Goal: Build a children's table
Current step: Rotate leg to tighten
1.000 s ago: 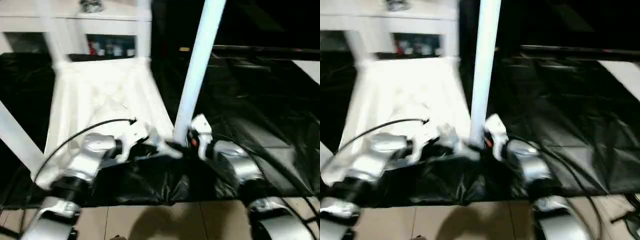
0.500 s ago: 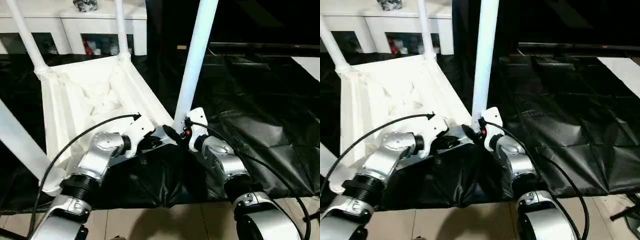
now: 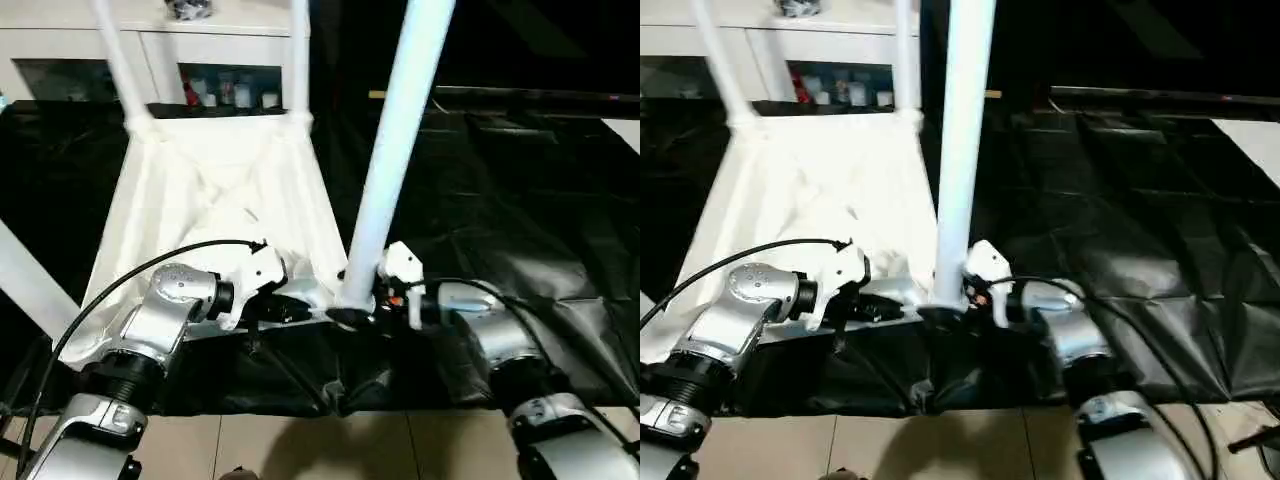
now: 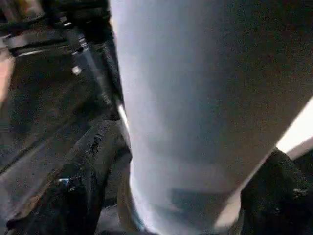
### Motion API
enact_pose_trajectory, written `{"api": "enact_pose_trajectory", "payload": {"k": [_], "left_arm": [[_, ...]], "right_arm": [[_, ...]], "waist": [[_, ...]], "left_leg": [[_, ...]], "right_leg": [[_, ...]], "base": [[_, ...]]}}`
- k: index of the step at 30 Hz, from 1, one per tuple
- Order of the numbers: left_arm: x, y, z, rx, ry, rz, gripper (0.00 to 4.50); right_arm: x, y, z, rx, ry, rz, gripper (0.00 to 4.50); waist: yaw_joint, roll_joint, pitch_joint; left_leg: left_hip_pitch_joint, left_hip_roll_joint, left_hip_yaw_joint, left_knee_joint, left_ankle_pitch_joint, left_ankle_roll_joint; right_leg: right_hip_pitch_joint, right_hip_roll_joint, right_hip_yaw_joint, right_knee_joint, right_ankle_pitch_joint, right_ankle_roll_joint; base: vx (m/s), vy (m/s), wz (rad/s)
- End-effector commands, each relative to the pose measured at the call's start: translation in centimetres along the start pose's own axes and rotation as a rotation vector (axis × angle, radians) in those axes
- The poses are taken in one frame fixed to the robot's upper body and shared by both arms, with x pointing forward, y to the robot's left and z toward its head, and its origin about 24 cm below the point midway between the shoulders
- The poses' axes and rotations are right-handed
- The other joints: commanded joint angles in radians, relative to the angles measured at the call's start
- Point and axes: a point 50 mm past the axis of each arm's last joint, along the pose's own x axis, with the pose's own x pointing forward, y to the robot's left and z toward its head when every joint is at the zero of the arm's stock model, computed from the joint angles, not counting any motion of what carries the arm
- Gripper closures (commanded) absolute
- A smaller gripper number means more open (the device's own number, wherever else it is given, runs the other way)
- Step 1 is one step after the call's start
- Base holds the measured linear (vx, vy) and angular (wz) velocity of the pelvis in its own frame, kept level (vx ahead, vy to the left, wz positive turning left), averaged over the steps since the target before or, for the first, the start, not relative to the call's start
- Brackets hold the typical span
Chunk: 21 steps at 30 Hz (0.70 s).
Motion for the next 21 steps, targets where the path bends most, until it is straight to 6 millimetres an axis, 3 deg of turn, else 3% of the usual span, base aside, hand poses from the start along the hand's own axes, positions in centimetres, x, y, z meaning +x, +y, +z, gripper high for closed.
{"api": "enact_pose_trajectory", "payload": {"k": [1,7,13,16,19,21], "left_arm": [[1.2,-0.4,1.8,0.054,-0.078,-0.053,4.50],[0.9,-0.6,1.5,0.036,-0.076,-0.091,4.50],[0.9,-0.7,1.3,0.025,-0.075,-0.096,4.50],[1.4,-0.4,1.4,0.021,-0.078,-0.016,4.50],[2.1,0.1,1.9,0.004,-0.101,0.073,4.50],[2.7,0.2,2.2,0.003,-0.107,0.105,4.50]], "right_arm": [[1.7,2.3,-1.1,0.035,0.043,0.198,1.20],[1.3,2.9,-1.1,0.053,0.048,0.289,1.79],[1.4,3.4,-1.1,0.070,0.047,0.320,1.89],[1.9,3.4,-1.4,0.094,0.029,0.268,1.89],[3.1,2.8,-1.5,0.111,0.020,0.120,1.89],[3.8,2.4,-1.6,0.135,0.012,0.022,1.90]], "waist": [[-0.003,0.001,-0.046],[0.006,-0.001,-0.046],[0.008,-0.005,-0.047],[0.007,-0.005,-0.046],[0.006,-0.003,-0.041],[-0.005,-0.001,-0.036]], "left_leg": [[0.008,0.056,-0.020,-0.054,-0.141,0.070],[0.009,0.057,-0.021,-0.055,-0.143,0.062],[0.007,0.055,-0.020,-0.053,-0.123,0.066],[0.007,0.055,-0.020,-0.053,-0.127,0.065],[0.010,0.056,-0.021,-0.057,-0.163,0.049],[0.012,0.055,-0.026,-0.066,-0.220,0.017]], "right_leg": [[0.041,-0.093,0.055,-0.064,-0.067,-0.216],[0.040,-0.096,0.055,-0.065,-0.078,-0.214],[0.040,-0.095,0.055,-0.064,-0.080,-0.205],[0.040,-0.096,0.054,-0.066,-0.089,-0.204],[0.036,-0.098,0.056,-0.074,-0.152,-0.198],[0.032,-0.102,0.056,-0.087,-0.271,-0.175]], "base": [[0.000,0.000,0.00],[0.000,0.000,0.00],[0.000,0.000,0.00],[0.000,0.000,0.00],[0.000,0.000,0.00],[0.000,0.000,0.00]]}}
